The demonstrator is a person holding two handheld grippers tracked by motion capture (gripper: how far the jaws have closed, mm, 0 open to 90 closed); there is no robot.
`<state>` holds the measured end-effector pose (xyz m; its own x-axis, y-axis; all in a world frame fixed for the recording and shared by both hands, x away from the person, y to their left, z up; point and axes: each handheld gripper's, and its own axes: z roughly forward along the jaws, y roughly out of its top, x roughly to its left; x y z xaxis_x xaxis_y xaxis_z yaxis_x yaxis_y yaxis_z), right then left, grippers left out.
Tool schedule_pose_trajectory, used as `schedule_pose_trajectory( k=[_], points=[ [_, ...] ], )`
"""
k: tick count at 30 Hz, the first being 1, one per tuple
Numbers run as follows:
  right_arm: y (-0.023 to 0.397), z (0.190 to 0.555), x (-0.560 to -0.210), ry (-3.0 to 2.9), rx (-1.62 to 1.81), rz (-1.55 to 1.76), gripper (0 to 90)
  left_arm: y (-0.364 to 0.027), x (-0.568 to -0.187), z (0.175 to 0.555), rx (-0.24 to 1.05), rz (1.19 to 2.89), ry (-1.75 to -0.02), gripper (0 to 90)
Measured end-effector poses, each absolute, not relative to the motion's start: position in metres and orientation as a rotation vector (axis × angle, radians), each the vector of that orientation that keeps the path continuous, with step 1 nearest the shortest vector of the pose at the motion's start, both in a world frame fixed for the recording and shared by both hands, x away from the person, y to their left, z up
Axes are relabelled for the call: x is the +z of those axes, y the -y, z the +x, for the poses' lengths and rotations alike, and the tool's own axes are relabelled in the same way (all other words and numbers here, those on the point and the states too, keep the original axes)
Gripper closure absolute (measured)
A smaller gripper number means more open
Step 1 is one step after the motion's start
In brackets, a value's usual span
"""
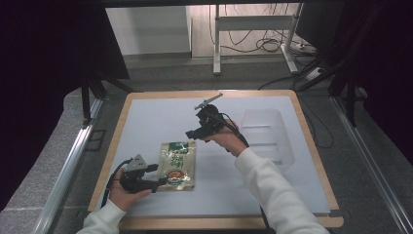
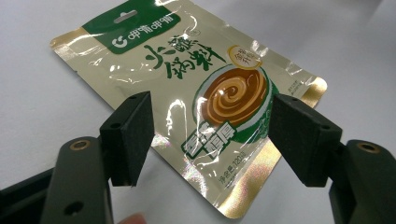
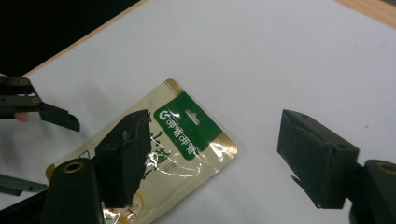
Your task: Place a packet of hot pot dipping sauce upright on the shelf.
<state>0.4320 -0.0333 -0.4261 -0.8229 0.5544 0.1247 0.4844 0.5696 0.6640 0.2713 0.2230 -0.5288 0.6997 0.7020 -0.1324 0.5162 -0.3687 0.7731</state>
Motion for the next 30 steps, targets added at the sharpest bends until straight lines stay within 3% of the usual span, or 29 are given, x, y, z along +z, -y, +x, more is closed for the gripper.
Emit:
schedule_pose_trajectory(
  k=[12, 30],
  points=[
    [0.013, 0.460, -0.460, -2.819, 1.009, 0.964, 34.0, -0.222, -0.530, 0.271, 0.267, 2.059, -0.931, 31.2],
    [0.002, 0.468, -0.496, -2.917, 0.917, 1.000, 39.4, -0.223, -0.529, 0.271, 0.263, 2.051, -0.925, 31.1]
  ],
)
